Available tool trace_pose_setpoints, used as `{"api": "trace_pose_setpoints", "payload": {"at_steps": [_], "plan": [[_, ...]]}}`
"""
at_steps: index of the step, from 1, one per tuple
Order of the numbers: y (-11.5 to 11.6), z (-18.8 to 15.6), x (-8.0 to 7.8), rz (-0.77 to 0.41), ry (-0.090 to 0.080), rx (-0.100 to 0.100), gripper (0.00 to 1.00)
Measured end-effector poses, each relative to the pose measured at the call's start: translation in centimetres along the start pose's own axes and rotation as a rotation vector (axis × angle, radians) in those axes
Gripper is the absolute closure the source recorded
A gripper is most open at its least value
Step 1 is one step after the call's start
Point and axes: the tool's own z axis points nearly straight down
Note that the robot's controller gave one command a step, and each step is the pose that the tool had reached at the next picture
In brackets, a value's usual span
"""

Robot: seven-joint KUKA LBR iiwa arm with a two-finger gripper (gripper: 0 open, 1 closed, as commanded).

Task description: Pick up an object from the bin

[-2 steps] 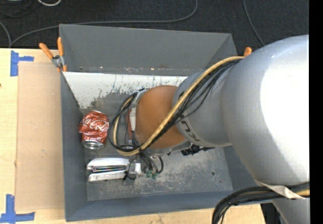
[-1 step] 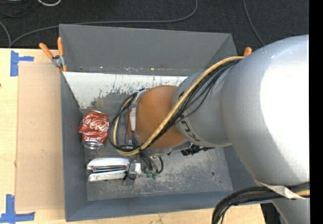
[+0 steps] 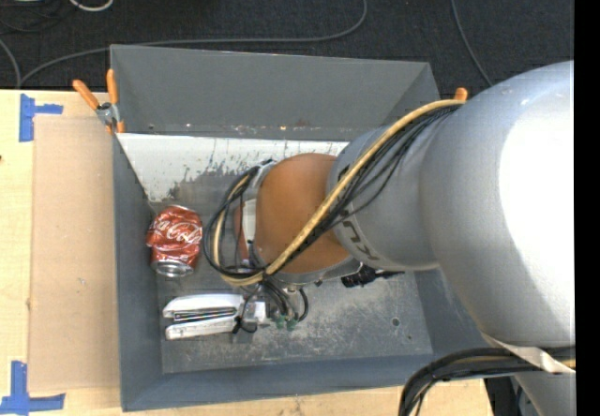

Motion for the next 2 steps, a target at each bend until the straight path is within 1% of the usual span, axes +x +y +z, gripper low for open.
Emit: {"api": "trace_pose_setpoints", "payload": {"at_steps": [1,2], "plan": [[-0.1,-3.3,0.1,0.002,0.0,0.0,1.0],[-0.1,-5.6,0.0,0.003,-0.002,-0.001,1.0]]}}
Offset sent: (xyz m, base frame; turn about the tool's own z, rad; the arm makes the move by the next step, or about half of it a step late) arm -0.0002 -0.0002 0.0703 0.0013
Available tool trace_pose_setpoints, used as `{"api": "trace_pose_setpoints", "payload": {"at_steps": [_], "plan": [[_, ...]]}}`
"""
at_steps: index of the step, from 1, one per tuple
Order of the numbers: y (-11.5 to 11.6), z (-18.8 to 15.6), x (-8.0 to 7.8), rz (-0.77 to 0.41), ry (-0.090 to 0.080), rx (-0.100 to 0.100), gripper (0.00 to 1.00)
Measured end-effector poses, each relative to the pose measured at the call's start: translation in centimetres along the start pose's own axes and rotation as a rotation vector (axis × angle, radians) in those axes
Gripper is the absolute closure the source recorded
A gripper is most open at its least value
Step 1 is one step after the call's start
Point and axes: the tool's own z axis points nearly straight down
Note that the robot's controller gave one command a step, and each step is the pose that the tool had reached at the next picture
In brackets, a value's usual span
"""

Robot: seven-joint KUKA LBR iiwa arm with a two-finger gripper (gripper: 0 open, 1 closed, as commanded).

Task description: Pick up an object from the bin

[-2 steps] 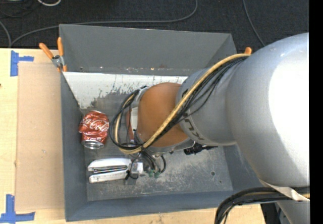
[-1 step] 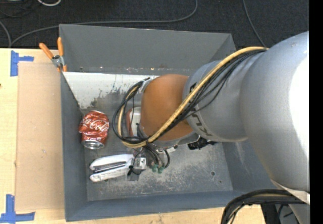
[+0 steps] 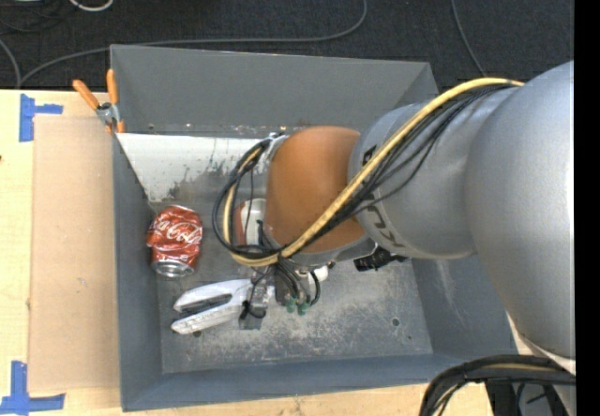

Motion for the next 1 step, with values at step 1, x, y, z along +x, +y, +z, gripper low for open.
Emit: {"api": "trace_pose_setpoints", "payload": {"at_steps": [1], "plan": [[-0.04,-1.57,0.1,0.001,0.003,0.001,1.0]]}}
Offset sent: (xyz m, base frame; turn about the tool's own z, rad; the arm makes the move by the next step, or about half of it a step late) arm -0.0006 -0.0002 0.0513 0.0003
